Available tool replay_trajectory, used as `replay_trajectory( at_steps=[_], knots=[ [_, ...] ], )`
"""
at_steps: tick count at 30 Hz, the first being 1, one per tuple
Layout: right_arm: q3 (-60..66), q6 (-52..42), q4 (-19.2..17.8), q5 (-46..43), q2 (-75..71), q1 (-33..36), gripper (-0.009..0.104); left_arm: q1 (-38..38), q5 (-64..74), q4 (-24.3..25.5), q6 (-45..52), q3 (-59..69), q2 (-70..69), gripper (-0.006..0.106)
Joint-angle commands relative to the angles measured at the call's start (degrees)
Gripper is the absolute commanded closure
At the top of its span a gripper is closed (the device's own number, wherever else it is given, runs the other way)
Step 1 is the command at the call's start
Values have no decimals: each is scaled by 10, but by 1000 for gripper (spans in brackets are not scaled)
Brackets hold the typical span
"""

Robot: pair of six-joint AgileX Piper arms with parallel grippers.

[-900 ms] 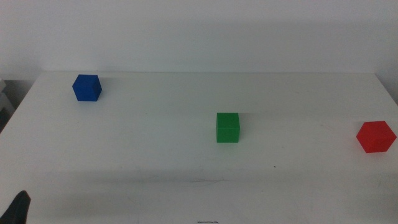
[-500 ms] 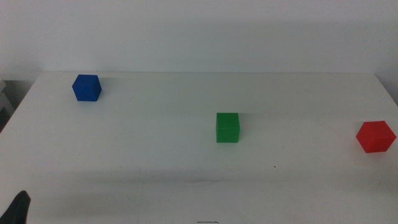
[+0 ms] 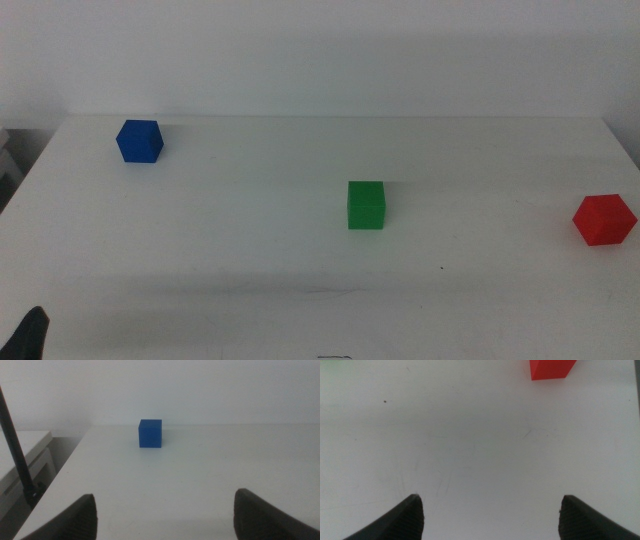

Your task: Stack red cubes first, then green, then blue cubes in a specific spot.

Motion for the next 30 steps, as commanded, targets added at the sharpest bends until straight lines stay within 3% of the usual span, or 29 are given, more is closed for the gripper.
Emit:
replay_trajectory(
  at_steps=[1,14,30],
  knots=[
    [-23,-1,-3,-22,19,-4,3,-1,-44,-2,-7,-2,-10,7],
    [-39,11,-5,-38,64,-4,3,-1,-44,-2,-7,-2,-10,7],
    [-277,-15,-48,30,350,-43,3,-1,-44,-2,-7,-2,-10,7]
  ],
)
